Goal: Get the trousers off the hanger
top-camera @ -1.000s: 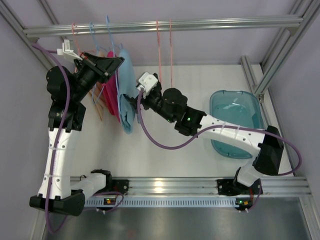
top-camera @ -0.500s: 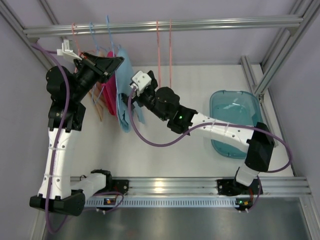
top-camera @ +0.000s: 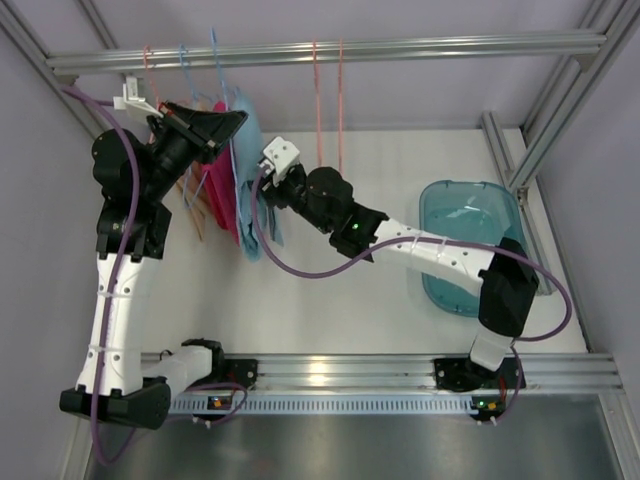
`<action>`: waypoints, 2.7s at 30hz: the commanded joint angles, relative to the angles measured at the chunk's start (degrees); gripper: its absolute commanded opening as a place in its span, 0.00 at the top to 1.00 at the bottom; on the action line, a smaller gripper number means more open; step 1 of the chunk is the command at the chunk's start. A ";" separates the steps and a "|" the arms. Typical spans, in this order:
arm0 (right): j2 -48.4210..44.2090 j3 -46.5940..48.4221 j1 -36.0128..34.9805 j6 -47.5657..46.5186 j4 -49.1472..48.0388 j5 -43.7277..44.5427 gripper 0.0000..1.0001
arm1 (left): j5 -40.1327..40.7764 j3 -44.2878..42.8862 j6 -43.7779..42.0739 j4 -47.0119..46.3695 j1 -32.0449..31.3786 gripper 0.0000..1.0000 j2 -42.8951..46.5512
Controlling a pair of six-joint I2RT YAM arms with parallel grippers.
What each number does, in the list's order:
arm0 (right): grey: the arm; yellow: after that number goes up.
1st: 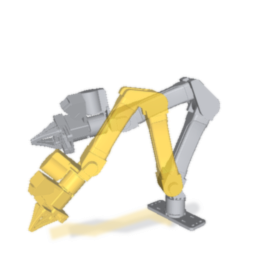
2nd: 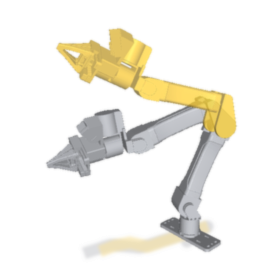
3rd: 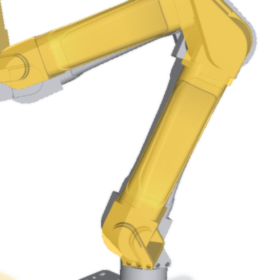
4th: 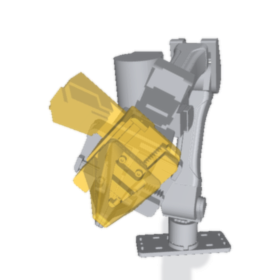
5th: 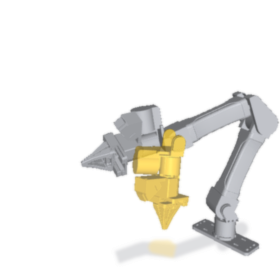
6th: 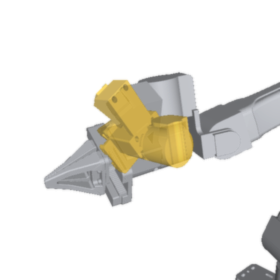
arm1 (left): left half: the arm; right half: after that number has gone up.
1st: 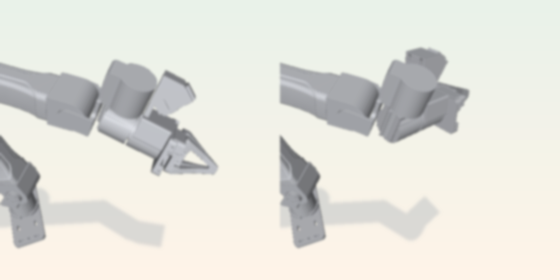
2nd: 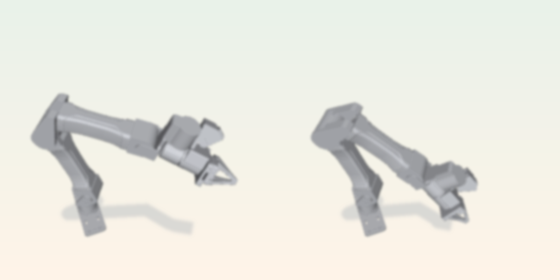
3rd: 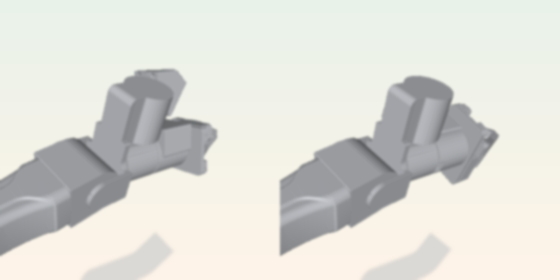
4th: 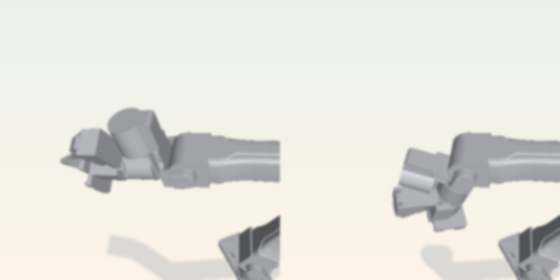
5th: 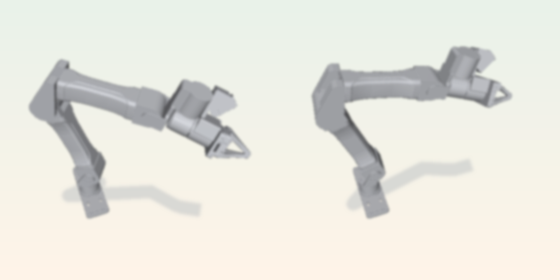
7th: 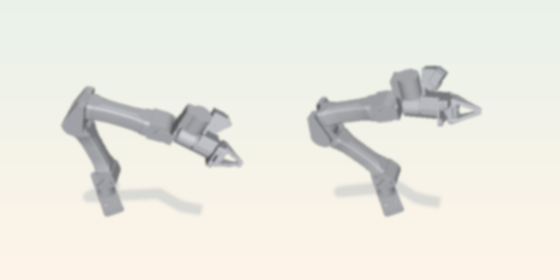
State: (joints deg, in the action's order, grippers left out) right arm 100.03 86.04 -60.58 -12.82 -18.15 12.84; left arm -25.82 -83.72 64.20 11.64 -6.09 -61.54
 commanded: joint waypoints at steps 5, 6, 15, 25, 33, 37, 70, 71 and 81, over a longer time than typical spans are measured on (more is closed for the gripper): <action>-5.01 3.52 2.48 1.57 -0.92 -1.32 0.93 | -0.72 -2.32 -0.13 -12.61 0.02 1.00 2.83; -5.37 3.69 2.57 1.57 -0.22 -1.59 0.98 | -0.63 -1.89 -0.39 -12.61 0.02 1.00 2.83; -11.52 6.15 2.48 1.13 3.03 -3.61 1.00 | -0.63 5.13 -5.23 -12.52 0.02 1.00 4.67; -19.78 2.74 2.48 -1.15 7.08 -6.07 1.00 | 1.21 9.28 -12.08 -9.80 0.02 1.00 4.76; -23.65 3.69 2.48 -1.42 8.48 -7.30 1.00 | 2.97 10.51 -16.38 -5.67 0.02 1.00 4.15; -23.83 7.99 2.48 -0.89 8.83 -8.53 1.00 | 3.50 11.12 -18.76 -3.82 -0.15 1.00 3.88; -30.94 13.54 1.60 4.56 10.94 -12.49 1.00 | 12.11 12.88 -31.95 13.67 -1.38 1.00 5.20; -31.29 13.37 1.60 4.56 11.29 -14.06 1.00 | 11.94 13.06 -32.12 13.67 -1.38 1.00 5.37; -39.64 5.21 1.51 3.68 15.42 -27.87 1.00 | 6.84 13.23 -32.48 13.59 -1.38 1.00 4.32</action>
State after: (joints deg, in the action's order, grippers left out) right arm 64.64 92.51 -58.76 -8.34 5.67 -9.06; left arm -16.25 -70.59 32.82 26.70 -7.44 -57.78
